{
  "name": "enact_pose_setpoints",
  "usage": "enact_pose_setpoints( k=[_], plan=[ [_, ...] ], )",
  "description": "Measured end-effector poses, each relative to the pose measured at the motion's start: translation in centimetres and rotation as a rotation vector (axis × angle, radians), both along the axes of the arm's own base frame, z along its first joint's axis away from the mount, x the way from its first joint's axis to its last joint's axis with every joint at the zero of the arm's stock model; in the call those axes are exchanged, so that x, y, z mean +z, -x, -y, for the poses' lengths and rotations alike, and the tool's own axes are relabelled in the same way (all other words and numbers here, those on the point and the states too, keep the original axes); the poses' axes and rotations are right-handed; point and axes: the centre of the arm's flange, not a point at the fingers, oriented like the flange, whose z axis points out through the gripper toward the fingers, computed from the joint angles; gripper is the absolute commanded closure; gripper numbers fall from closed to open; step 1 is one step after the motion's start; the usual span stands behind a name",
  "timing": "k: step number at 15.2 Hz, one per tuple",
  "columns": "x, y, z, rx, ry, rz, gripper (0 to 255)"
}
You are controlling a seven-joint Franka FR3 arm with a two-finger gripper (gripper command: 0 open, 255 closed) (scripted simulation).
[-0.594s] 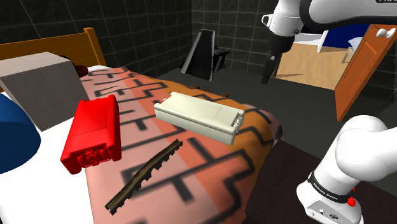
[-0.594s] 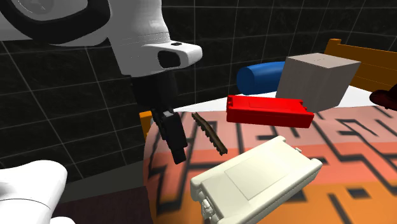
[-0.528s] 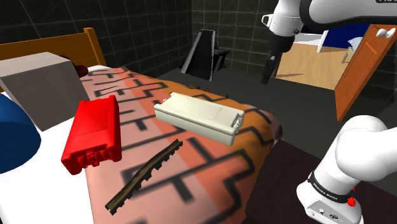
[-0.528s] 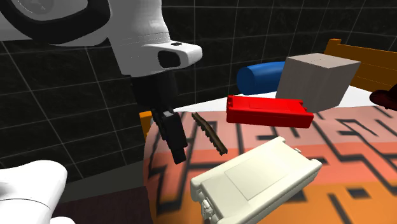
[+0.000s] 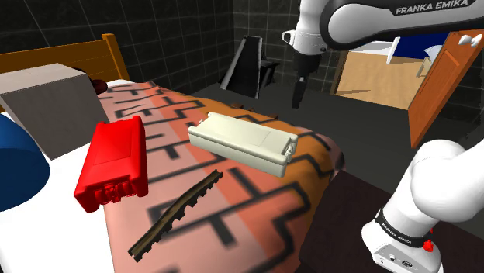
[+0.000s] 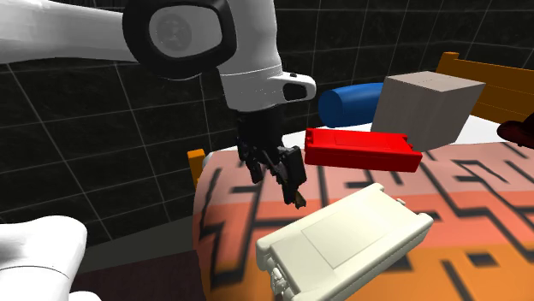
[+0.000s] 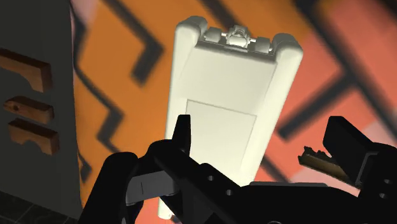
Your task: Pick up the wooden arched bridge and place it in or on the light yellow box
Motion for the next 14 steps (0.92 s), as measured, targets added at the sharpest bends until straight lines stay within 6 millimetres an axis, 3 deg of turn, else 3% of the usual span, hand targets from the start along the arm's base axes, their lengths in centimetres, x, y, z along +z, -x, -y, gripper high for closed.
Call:
enact_pose_setpoints(
  k=[9, 14],
  plan=[
    [-5.1, -8.2, -7.0, 0.292, 0.014, -0.045, 0],
    [-7.9, -11.9, -11.9, 0.454, 0.021, -0.071, 0]
  ],
)
